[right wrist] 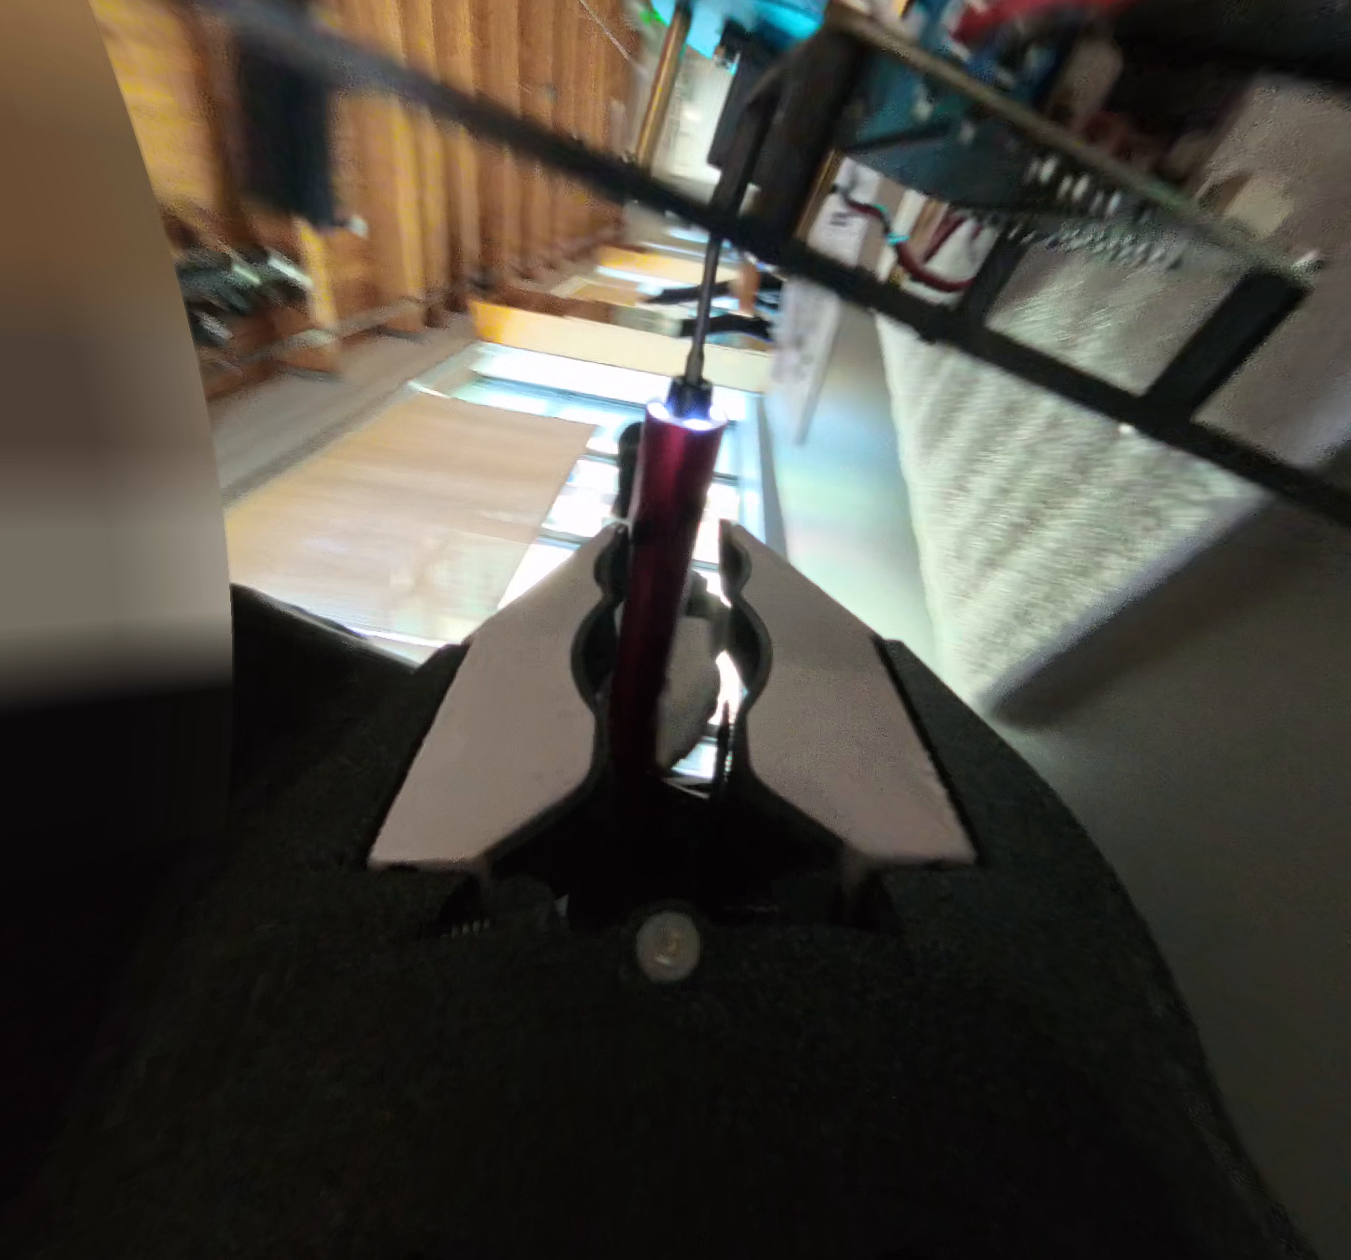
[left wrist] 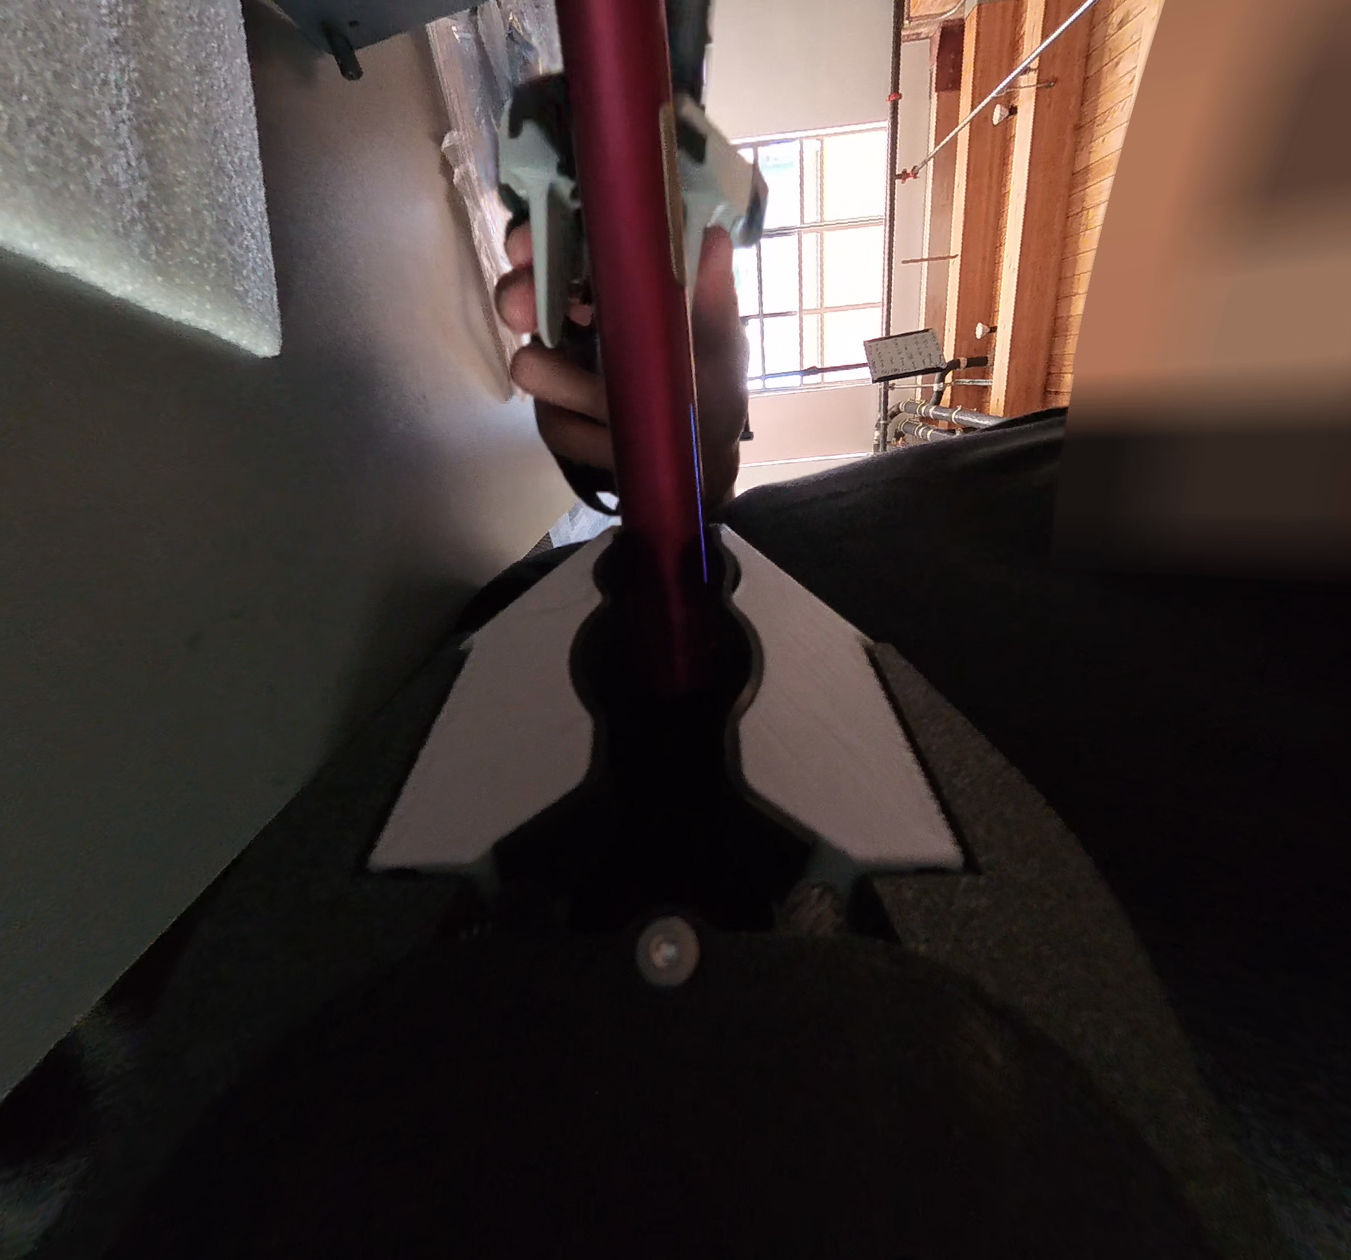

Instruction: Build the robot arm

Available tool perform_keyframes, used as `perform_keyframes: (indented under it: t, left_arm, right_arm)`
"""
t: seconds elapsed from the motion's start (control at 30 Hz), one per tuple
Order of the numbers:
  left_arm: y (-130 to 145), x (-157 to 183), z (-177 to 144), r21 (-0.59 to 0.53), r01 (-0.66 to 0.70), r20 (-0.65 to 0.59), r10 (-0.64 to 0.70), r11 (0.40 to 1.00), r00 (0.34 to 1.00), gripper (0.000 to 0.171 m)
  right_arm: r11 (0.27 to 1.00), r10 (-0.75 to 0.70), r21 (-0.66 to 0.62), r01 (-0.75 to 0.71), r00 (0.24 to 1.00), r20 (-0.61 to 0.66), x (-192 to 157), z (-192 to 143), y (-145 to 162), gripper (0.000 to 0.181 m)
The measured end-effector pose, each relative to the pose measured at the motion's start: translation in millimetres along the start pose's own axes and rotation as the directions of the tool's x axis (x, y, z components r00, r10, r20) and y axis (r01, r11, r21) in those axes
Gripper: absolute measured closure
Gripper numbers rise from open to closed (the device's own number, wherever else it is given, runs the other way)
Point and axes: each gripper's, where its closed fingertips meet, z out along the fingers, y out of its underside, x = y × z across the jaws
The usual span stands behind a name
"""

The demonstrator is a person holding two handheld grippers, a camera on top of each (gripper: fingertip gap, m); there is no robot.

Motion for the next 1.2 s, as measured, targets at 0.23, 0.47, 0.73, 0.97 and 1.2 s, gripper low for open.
perform_keyframes:
  t: [0.23, 0.47, 0.73, 0.97, 1.2]
  left_arm:
    - [-0.9, 3.5, 2.1, -0.004, 0.016, 0.016, -0.016, 1.000, 1.000, 0.151]
    - [2.0, 0.8, 15.3, -0.028, -0.009, 0.044, 0.010, 1.000, 0.999, 0.151]
    - [-16.0, 7.2, 23.4, -0.044, -0.064, -0.040, 0.062, 0.997, 0.997, 0.139]
    - [-38.5, 1.1, 29.7, -0.040, 0.018, -0.116, -0.023, 0.999, 0.993, 0.151]
    - [-38.1, -1.9, 29.7, -0.064, 0.037, -0.051, -0.040, 0.997, 0.998, 0.152]
  right_arm:
    - [0.871, -0.489, -0.193, 0.452, 0.838, -0.244, -0.3, -52.8, -21.3, 0.137]
    - [0.987, -0.136, -0.092, 0.134, 0.991, -0.013, -8.4, 8.5, 6.7, 0.131]
    - [0.995, 0.097, 0.001, -0.097, 0.989, 0.111, -11.2, 12.5, -2.4, 0.161]
    - [0.998, 0.060, 0.016, -0.062, 0.996, 0.070, -10.6, 11.0, -3.6, 0.161]
    - [0.835, -0.549, -0.142, 0.531, 0.817, -0.177, -29.7, -59.1, -40.9, 0.146]
